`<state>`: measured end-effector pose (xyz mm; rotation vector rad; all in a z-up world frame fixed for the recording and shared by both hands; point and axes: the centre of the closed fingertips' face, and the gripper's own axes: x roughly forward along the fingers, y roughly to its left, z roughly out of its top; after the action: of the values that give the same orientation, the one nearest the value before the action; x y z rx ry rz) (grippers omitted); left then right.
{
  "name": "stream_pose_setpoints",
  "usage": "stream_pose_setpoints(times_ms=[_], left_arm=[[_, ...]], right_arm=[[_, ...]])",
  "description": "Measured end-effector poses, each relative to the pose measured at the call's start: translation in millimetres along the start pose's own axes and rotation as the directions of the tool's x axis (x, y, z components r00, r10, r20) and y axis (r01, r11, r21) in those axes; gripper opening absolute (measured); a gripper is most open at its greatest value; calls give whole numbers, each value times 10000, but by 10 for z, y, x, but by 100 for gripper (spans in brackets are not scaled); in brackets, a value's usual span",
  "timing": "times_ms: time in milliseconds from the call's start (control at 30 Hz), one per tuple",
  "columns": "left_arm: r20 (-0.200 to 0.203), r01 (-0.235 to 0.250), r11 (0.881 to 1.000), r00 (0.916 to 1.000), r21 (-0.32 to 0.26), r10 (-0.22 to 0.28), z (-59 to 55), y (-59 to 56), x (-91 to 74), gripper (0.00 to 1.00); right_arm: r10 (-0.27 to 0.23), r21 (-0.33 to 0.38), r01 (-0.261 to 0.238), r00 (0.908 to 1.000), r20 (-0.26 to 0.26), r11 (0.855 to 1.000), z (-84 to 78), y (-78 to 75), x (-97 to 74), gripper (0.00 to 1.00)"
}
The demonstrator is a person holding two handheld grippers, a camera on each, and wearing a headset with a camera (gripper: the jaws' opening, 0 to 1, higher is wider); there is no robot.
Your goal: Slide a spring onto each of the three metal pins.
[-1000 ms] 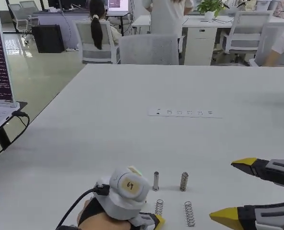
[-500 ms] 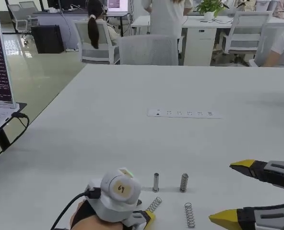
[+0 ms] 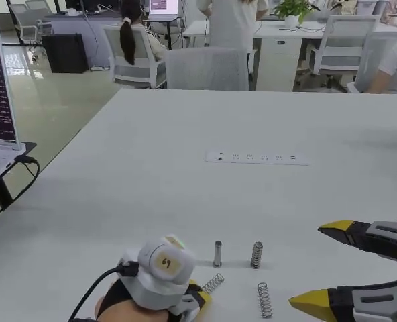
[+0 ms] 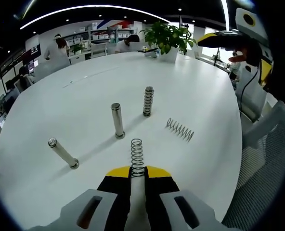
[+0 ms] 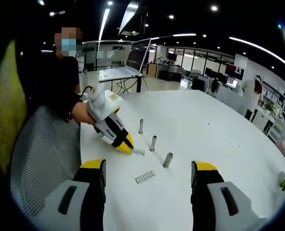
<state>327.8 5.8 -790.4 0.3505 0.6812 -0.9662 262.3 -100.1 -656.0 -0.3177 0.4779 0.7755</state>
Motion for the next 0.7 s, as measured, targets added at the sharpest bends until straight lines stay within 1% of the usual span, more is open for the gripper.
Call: stream_pose_setpoints(times_ms=[67, 167, 267, 333, 400, 467, 500, 567, 667, 700], left_arm=[[47, 122, 9999, 9999, -72, -122, 22, -12, -23, 2], [95, 113, 9999, 9999, 79, -114, 41, -3, -56, 2], [72, 233, 9996, 9997, -164, -231, 47, 10, -104, 2], [146, 327, 9992, 9994, -245, -324, 71, 1, -148, 2], [186, 563, 9980, 9983, -290, -558, 106, -46, -219, 2], [212, 735, 9973, 9971, 31, -735, 141, -98, -303, 2], [244, 837, 9965, 9962, 49, -838, 153, -120, -339, 2], [436, 974, 9952, 9943, 108, -978, 196, -149, -437, 2], [926, 1300, 9915, 9872, 48, -1299, 294, -197, -595, 2], [992, 1390, 9903, 9853, 97, -1392, 311, -206, -633, 2]], right_arm=[[-18, -19, 18, 10000, -5, 10000, 4, -1, -5, 71], [-32, -24, 32, 10000, 17, 10000, 17, -2, -14, 70], [-35, -52, 35, 10000, 46, 10000, 34, 4, -24, 70], [-32, -104, 33, 10000, 65, 9999, 56, 11, -33, 70], [-7, -126, 8, 10000, 99, 9999, 76, 23, -38, 69], [21, -205, -19, 9999, 110, 9998, 99, 38, -38, 69], [46, -235, -43, 9999, 136, 9997, 116, 45, -35, 69], [76, -272, -72, 9998, 160, 9996, 142, 54, -30, 69], [165, -391, -158, 9997, 172, 9991, 188, 78, -28, 68], [179, -424, -172, 9997, 170, 9990, 196, 81, -28, 68]])
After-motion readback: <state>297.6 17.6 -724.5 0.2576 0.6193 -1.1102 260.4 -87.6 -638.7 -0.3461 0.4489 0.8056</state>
